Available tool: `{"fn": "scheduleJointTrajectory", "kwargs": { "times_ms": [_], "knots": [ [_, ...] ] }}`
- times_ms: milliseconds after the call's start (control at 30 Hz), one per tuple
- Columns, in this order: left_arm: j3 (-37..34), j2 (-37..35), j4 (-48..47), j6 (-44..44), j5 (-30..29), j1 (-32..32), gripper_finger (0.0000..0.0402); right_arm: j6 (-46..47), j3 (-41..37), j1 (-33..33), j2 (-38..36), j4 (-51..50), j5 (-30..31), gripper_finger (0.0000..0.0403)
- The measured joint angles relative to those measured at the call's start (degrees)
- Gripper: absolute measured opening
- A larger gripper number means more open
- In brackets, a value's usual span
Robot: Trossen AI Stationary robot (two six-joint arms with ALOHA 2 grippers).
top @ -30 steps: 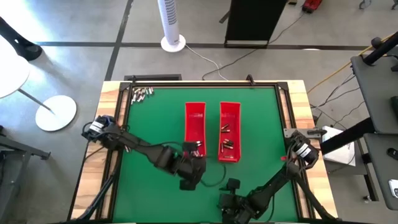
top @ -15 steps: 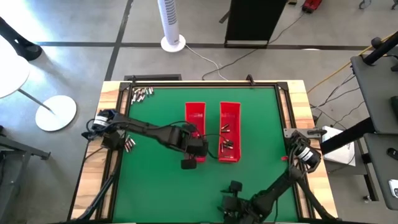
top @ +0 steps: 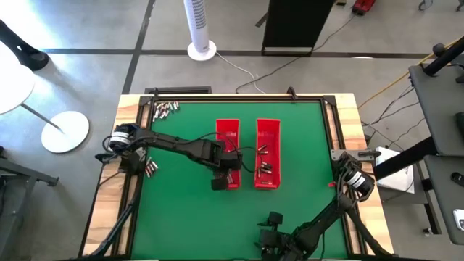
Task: Sort batteries
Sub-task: Put the silver battery into the left red bin
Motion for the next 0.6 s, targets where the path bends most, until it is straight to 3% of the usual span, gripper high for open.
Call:
{"fn": "scheduleJointTrajectory", "kwargs": {
  "times_ms": [600],
  "knots": [
    [-6.21, 1.55, 12.42, 3.92, 3.7, 5.51, 0.0029, -0.36, 0.0, 0.02, 0.04, 0.74, -0.44, 0.0345]
  ]
}}
